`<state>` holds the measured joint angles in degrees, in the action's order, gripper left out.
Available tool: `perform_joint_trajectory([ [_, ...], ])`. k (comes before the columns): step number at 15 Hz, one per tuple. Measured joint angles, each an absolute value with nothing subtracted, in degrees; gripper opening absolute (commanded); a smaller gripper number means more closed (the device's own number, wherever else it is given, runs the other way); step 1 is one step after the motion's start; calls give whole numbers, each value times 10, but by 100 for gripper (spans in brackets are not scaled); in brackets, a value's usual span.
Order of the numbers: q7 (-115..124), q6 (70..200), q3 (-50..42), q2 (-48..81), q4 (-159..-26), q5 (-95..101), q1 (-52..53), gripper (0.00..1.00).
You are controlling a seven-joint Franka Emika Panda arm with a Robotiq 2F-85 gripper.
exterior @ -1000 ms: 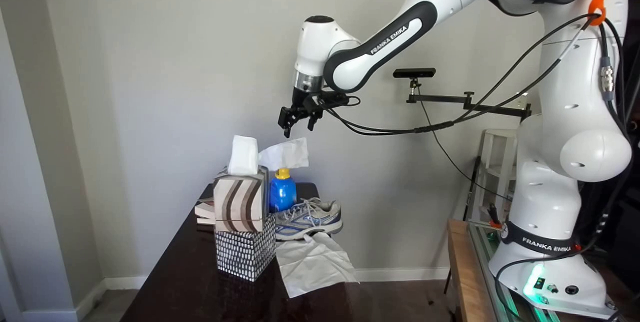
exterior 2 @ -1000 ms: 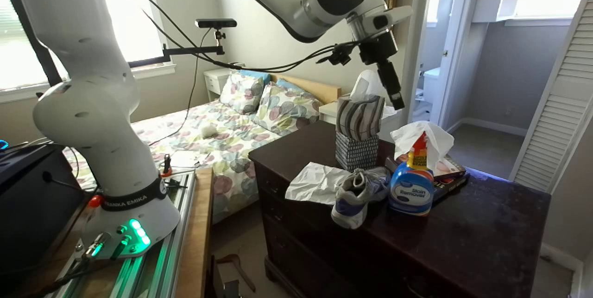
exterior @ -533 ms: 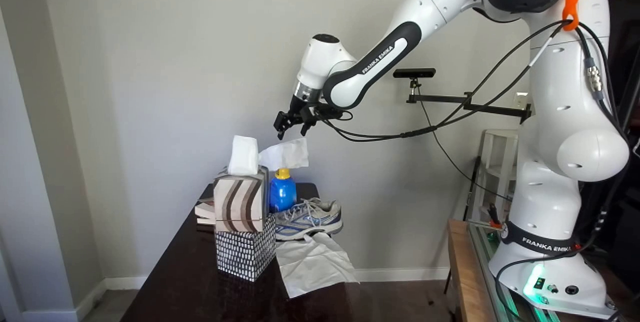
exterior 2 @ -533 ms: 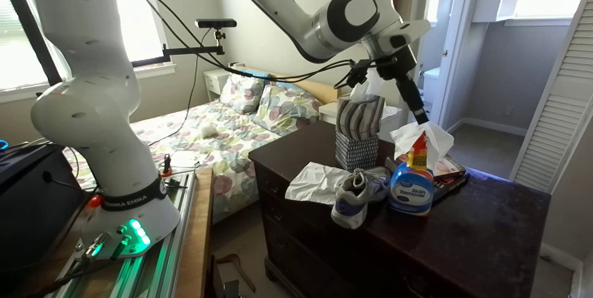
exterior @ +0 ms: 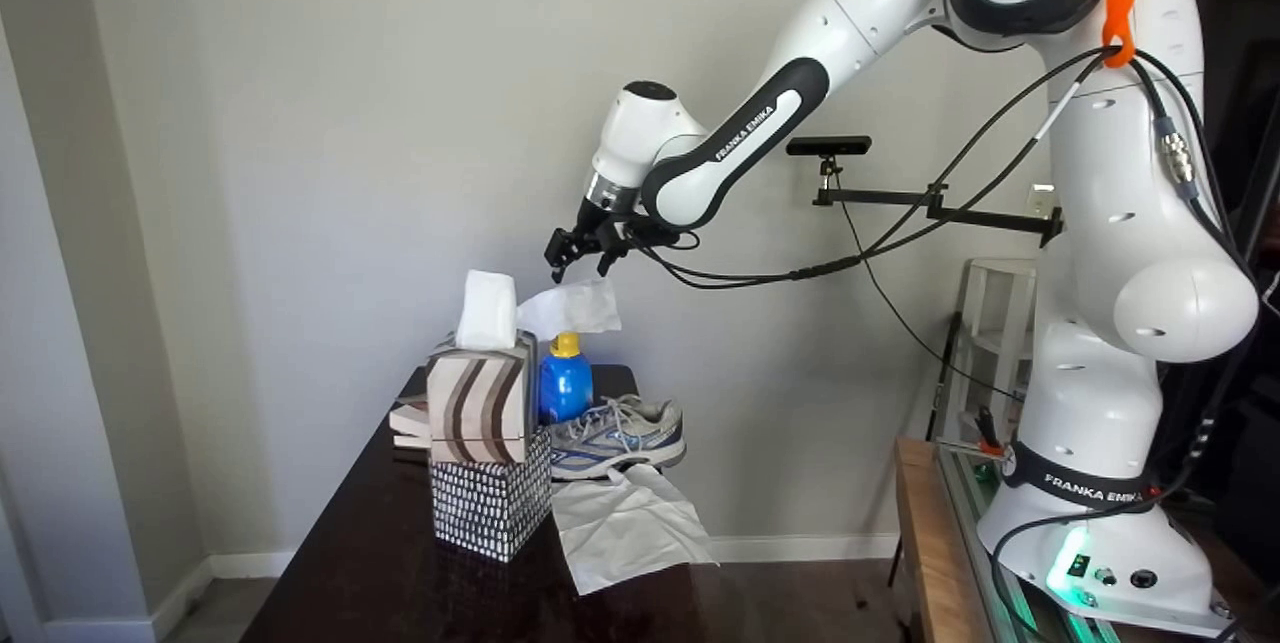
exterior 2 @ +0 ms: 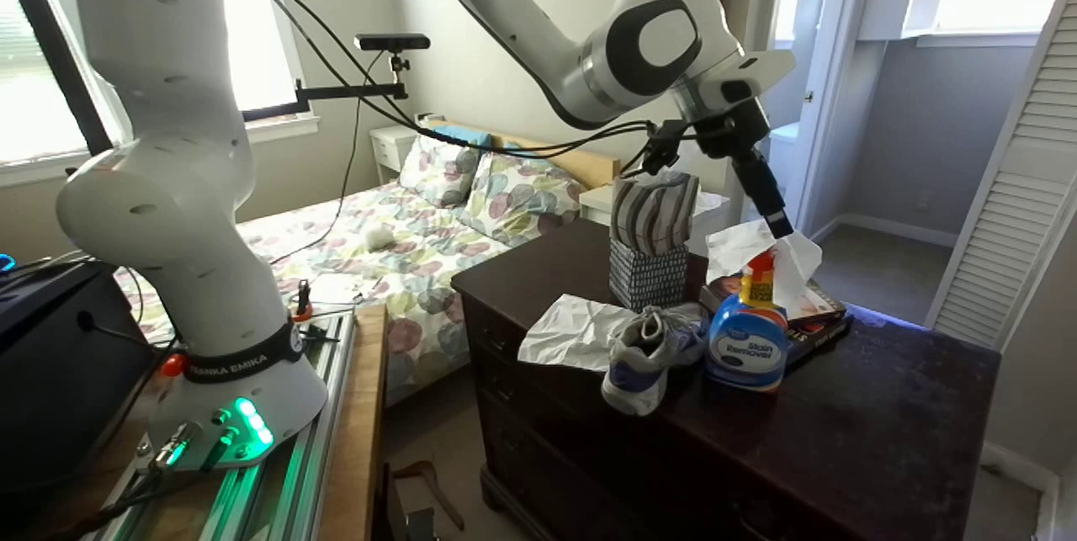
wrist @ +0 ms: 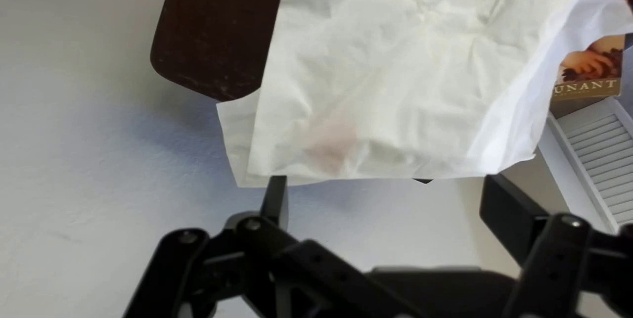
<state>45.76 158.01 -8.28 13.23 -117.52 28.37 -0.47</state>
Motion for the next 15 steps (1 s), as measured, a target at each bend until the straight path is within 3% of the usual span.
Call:
perform_joint_trajectory([
  [1,458,1580,-83,133,-1175,284,-5,100],
  [3,458,1580,-83,133,-1175,284,-5,75],
  [6,457,1580,-88,134,-1175,282,-1,51],
  [13,457,1580,-99,134,-1171,282,8,32],
  [15,457,1580,-99,134,-1170,282,8,34],
])
